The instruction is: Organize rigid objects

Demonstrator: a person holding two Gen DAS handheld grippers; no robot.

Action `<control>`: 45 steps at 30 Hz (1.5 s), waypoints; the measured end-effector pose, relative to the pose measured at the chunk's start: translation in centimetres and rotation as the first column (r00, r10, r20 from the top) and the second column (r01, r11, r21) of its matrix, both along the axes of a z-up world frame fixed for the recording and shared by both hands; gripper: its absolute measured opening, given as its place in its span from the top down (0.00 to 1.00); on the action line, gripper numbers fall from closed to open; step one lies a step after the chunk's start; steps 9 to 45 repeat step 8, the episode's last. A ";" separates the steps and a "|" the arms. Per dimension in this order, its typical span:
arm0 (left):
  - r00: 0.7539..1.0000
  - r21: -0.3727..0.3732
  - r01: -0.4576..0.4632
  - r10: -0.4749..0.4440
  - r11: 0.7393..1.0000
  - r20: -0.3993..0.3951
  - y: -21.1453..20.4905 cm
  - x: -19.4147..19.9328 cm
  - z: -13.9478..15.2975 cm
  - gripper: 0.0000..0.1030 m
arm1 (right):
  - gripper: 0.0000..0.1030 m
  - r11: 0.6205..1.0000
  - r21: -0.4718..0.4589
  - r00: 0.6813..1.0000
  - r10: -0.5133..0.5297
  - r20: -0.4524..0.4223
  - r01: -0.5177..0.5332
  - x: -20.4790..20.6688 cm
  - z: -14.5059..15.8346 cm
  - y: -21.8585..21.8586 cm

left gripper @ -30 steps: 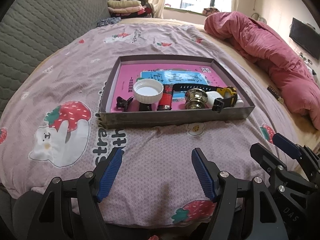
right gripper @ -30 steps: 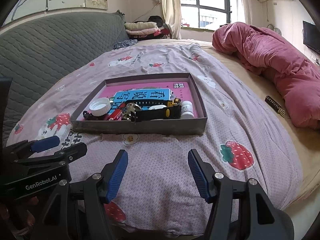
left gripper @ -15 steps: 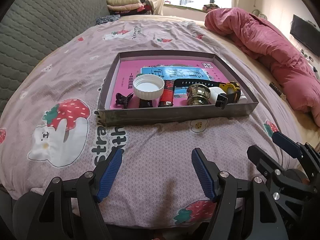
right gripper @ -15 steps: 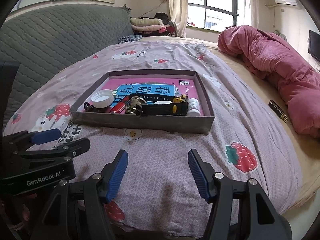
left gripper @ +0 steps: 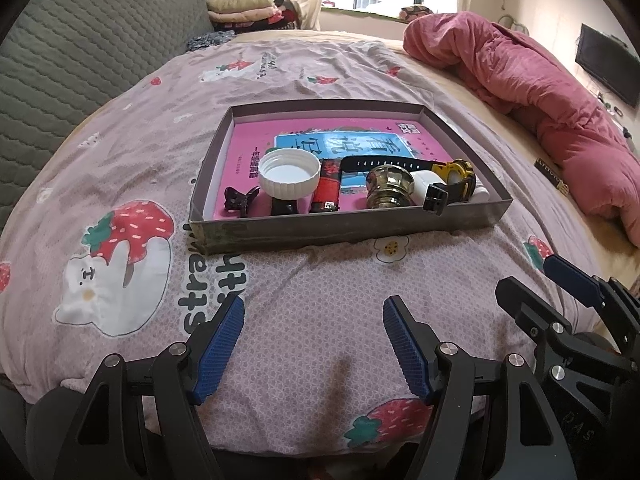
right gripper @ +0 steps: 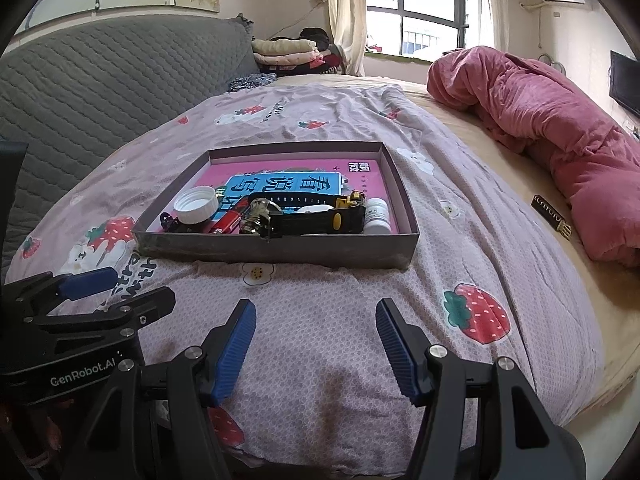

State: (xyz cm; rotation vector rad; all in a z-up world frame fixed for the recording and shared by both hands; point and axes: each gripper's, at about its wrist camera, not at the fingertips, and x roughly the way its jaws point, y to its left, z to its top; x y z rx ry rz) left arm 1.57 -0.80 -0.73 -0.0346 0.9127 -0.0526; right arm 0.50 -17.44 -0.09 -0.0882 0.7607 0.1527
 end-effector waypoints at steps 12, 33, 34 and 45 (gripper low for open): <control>1.000 -0.023 0.001 0.000 1.000 0.021 0.6 0.2 0.3 0.29 | 0.40 0.999 0.012 0.999 -0.052 -0.011 0.052 1.1 -0.3 -1.3; 1.000 -0.023 0.001 0.000 1.000 0.021 0.6 0.2 0.3 0.29 | 0.40 0.999 0.012 0.999 -0.052 -0.011 0.052 1.1 -0.3 -1.3; 1.000 -0.023 0.001 0.000 1.000 0.021 0.6 0.2 0.3 0.29 | 0.40 0.999 0.012 0.999 -0.052 -0.011 0.052 1.1 -0.3 -1.3; 1.000 -0.023 0.001 0.000 1.000 0.021 0.6 0.2 0.3 0.29 | 0.40 0.999 0.012 0.999 -0.052 -0.011 0.052 1.1 -0.3 -1.3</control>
